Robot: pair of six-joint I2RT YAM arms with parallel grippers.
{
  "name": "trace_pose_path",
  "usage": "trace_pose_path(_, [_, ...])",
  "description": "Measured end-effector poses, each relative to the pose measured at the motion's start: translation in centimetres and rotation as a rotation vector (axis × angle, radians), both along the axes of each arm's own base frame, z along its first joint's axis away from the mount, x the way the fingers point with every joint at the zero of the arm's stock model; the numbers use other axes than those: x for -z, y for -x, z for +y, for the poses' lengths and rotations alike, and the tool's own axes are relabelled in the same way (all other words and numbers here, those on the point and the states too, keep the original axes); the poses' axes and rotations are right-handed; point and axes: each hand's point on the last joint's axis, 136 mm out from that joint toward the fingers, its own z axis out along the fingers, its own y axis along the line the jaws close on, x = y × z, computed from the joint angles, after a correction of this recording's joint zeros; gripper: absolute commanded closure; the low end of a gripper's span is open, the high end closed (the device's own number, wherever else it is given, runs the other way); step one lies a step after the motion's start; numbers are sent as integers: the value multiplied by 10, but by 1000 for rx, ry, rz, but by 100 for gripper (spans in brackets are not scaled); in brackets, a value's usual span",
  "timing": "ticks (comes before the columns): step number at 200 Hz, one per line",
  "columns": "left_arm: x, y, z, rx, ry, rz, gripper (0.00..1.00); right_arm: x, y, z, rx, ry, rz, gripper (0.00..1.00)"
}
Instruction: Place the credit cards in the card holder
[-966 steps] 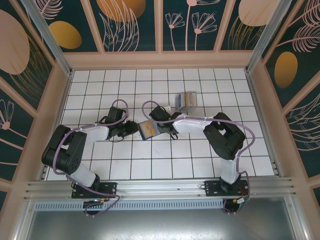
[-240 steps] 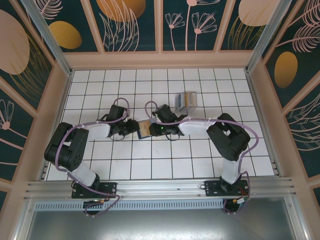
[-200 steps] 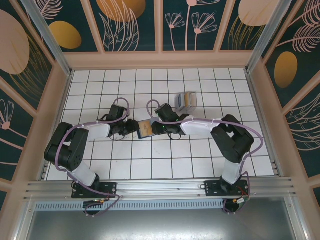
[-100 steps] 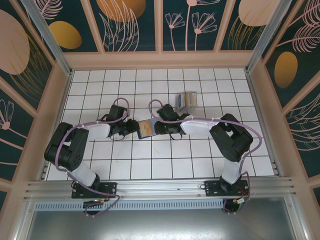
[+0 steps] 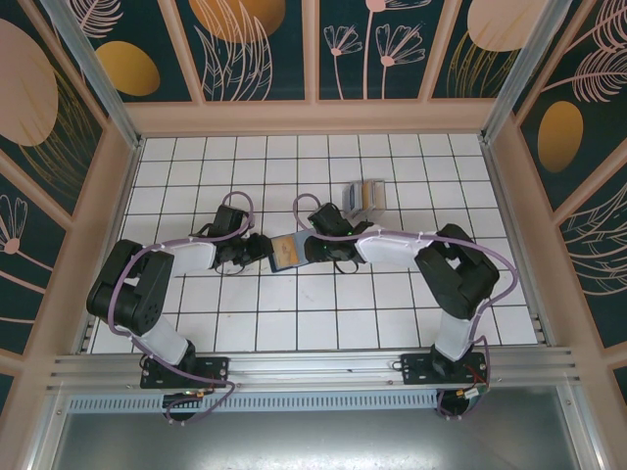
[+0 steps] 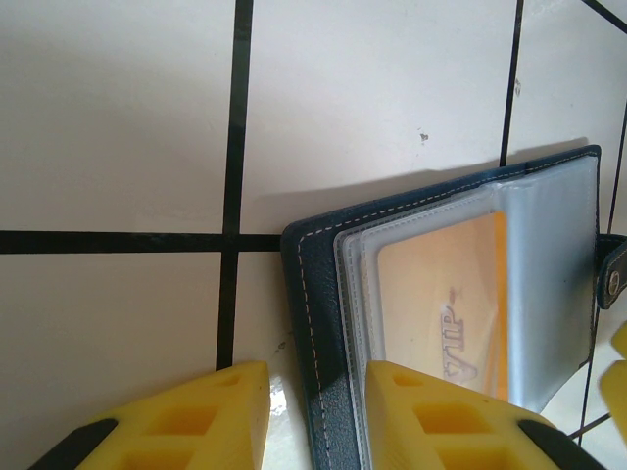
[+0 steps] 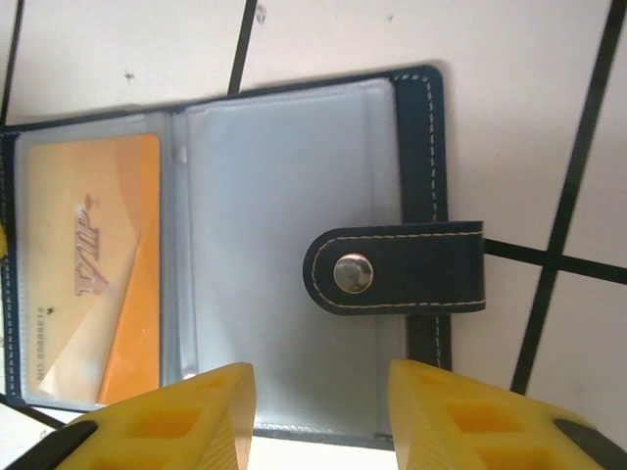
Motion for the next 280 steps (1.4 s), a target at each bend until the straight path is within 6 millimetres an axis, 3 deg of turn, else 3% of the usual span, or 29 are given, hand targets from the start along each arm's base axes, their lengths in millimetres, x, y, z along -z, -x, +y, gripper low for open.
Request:
trace_pose_path(39, [0,0,0,0,0,0,67,1,1,-2,3,5,-1,59])
trace_pose_path(84, [0,0,0,0,0,0,67,18,4,-5,8,32,30,60])
trace_pose_path(216, [0,0,0,0,1,-1,67,13,9,9,-38,63,18,73])
trace_pose_path(280, [0,0,0,0,1,-2,67,15,10,7,-39,100,9,61])
